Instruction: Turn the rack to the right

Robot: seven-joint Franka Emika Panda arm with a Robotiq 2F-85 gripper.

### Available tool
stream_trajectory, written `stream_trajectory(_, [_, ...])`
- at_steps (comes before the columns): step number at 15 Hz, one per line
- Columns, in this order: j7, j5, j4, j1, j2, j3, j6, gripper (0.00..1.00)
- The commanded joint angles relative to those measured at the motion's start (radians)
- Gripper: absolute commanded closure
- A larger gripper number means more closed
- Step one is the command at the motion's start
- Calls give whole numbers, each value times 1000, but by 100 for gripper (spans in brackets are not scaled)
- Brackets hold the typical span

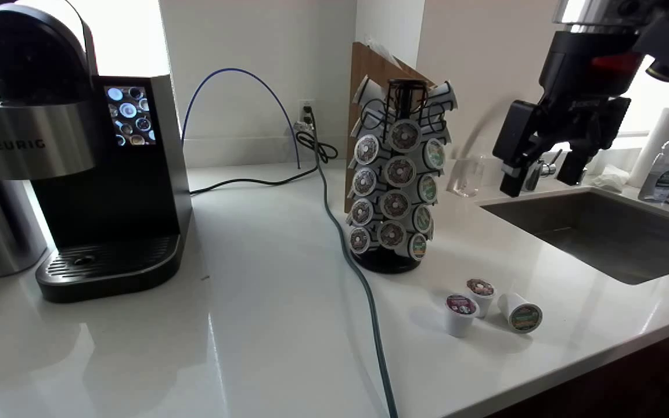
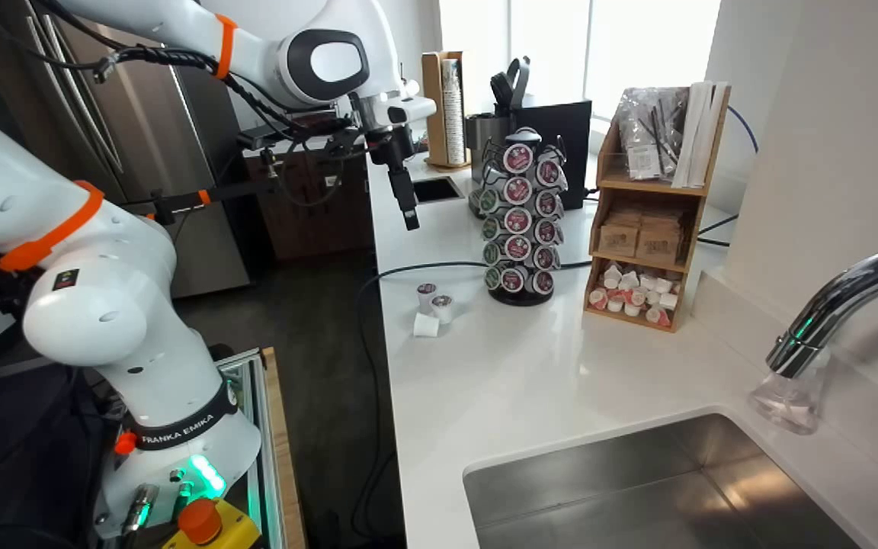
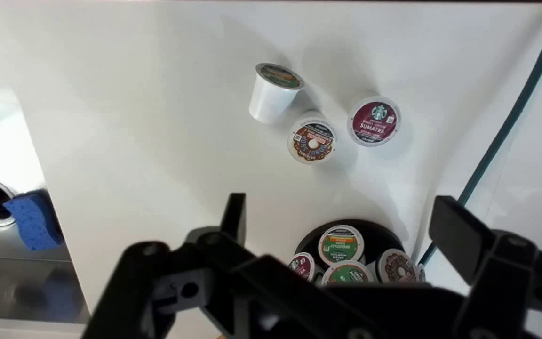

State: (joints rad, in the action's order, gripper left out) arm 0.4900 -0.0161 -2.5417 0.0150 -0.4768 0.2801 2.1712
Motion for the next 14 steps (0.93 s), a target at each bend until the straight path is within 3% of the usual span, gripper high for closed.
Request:
stream_trajectory(1, [-32, 4, 9, -33, 29, -29, 36, 0])
stream_trajectory(14, [-44, -9, 27, -82, 165, -29, 79, 0])
